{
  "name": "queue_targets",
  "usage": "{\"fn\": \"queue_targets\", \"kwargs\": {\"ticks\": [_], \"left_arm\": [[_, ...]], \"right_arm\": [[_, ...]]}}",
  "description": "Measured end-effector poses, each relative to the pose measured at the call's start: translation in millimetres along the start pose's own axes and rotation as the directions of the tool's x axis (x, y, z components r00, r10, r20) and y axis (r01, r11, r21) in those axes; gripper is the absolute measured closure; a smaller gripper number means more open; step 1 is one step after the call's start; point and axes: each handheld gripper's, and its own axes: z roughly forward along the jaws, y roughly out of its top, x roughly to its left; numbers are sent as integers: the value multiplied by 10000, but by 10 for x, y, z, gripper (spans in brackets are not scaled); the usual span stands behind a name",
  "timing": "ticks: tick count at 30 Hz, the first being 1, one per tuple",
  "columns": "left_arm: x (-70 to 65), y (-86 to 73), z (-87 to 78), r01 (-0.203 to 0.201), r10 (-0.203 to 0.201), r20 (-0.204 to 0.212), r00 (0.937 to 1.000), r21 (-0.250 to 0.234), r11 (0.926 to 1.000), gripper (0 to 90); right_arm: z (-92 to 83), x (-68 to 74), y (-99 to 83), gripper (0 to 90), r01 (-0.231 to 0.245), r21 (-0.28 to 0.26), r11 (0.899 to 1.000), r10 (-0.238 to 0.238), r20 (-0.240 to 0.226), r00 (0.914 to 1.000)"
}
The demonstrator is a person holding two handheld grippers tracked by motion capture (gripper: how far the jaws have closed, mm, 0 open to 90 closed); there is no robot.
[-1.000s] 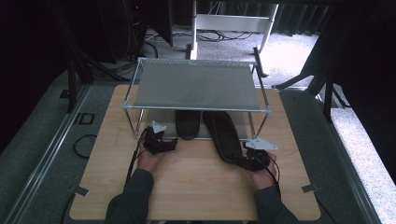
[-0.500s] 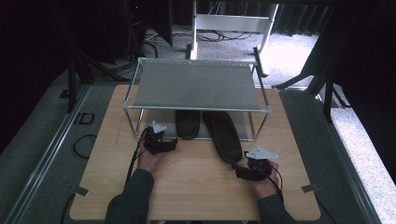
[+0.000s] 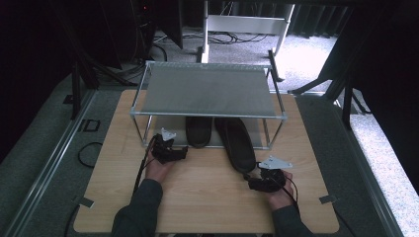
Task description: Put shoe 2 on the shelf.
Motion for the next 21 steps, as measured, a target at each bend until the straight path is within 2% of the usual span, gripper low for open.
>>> {"fn": "queue_targets", "kwargs": {"ticks": [6,11,17,21], "left_arm": [[-1,0,0,-6,6,-5,10000,3,10000,209],[2,0,0,6,-6,10,10000,0,10000,209],[3,-1,0,19,-19,18,10000,-12,10000,209],[3,-1,0,29,-29,25,10000,-11,10000,209]], "right_arm": [[56,17,54,324,42,-12,10000,-41,160,9999],[169,37,136,329,148,37,9999,-149,388,9991],[267,120,209,331,483,-15,9988,-481,672,9966],[337,136,253,330,451,-60,9990,-445,814,9957]]}}
